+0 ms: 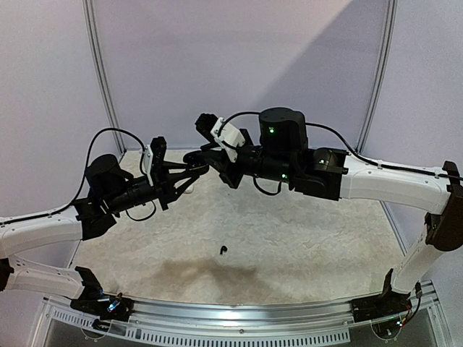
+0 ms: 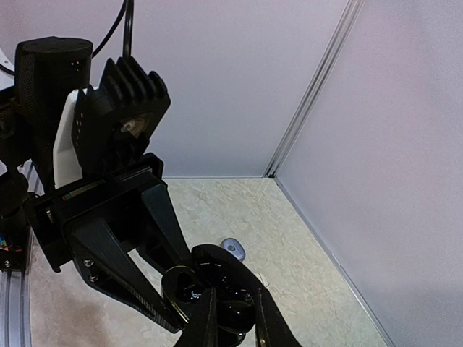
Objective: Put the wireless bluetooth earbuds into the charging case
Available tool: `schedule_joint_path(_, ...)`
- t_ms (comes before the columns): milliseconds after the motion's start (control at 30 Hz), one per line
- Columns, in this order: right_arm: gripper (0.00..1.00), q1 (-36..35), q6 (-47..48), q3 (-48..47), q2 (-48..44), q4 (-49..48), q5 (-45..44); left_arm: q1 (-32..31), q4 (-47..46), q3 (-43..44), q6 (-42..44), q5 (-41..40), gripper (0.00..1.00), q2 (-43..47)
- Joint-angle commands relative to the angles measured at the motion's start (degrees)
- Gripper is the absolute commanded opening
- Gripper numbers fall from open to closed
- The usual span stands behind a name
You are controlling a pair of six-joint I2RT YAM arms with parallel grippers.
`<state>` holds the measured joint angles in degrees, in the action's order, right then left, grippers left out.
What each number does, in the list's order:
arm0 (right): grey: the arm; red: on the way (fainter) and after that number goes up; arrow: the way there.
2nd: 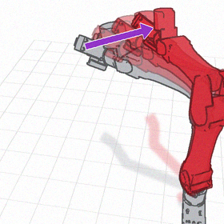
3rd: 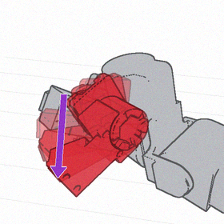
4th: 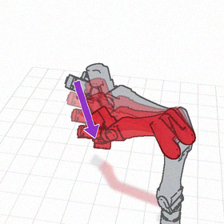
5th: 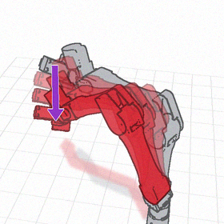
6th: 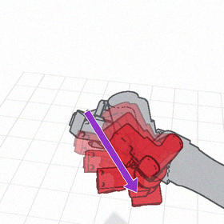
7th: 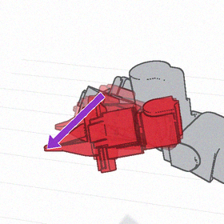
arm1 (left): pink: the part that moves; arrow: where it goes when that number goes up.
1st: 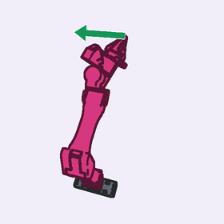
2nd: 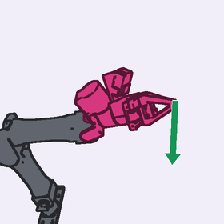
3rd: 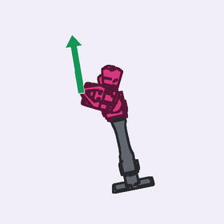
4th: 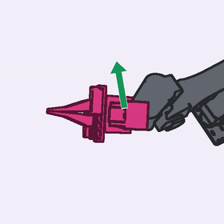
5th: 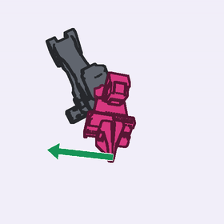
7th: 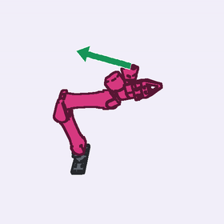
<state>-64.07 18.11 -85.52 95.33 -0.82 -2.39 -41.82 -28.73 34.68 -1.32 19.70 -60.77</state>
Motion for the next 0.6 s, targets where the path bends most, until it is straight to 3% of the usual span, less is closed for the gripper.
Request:
schedule_joint_path(0,0.13,-0.1,0.0,1.0,0.9,3.6,0.2,0.3,-2.6,0.4,1.0,0.6,0.0,0.2)
schedule_joint_path(567,0.17,-0.1,-0.3,0.5,1.3,4.3,0.3,0.3,-2.4,0.3,1.2,0.7,0.0,0.4)
